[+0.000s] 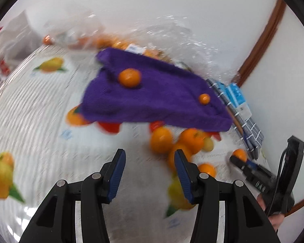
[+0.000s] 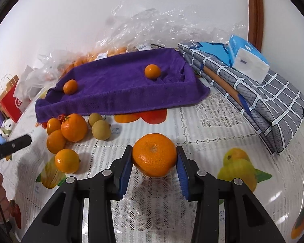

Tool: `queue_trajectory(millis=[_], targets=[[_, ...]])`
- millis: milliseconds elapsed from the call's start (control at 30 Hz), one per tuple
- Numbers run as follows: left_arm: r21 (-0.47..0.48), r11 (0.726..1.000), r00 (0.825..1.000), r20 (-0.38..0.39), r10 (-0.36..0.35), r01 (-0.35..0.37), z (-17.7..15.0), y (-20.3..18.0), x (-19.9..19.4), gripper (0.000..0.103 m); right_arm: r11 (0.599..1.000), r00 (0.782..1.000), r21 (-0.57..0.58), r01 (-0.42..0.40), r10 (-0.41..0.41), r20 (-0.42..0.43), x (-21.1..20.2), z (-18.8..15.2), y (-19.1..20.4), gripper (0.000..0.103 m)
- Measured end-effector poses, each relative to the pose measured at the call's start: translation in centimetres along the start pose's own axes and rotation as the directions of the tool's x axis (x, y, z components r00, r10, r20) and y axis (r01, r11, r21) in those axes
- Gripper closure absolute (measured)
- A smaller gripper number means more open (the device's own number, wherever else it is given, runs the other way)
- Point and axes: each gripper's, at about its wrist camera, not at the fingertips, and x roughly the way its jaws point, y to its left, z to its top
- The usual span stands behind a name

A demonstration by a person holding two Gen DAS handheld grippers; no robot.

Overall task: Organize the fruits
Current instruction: 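Grasp a large orange from the cluster with the right tool, then grasp another orange with the left tool while the right tool holds its orange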

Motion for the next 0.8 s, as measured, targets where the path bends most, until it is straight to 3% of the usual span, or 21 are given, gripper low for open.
queue_trajectory(millis=[167,333,400,567,700,800], targets=[[0.026,0.999,1.000,-0.009,0.023,-0.023,1.1,-1.9,2.4,0.056,1.000,1.000,0.015,-0.004,0.003,0.005,-0.1,0.0,-0.2,0.062],[-0.034,0.999,0.999,-0.037,-0.001,0.000,1.5,-1.4,3.9,0.065,1.000,1.000,0.013,-0.015,0.015,0.017,-0.4,-0.1,-0.1,0.062],[-0.040,0.999,0.998,-0.055,0.003,-0.005,1.5,-1.4,4.4,0.073,1.000,1.000,0.016,-0.020,0.020,0.014,-0.3,-0.1,-0.2,0.062],[-0.051,0.999,0.999,-0.034,-0.001,-0.001,1.4,-0.7,3.3,0.074,0.999,1.000,0.025,-0.026,0.025,0.017,-0.4,-0.1,-0.3,0.062],[-0.038,0.995,0.994,-0.058,0.089,-0.091,0.9,0.2,1.9,0.074,0.999,1.000,0.024,-0.023,0.023,0.014,-0.3,-0.1,-0.2,0.062],[-0.013,0.995,0.993,-0.067,0.101,-0.102,0.4,0.7,1.8,0.071,1.000,1.000,0.009,-0.024,0.024,0.003,0.0,0.0,0.1,0.062]])
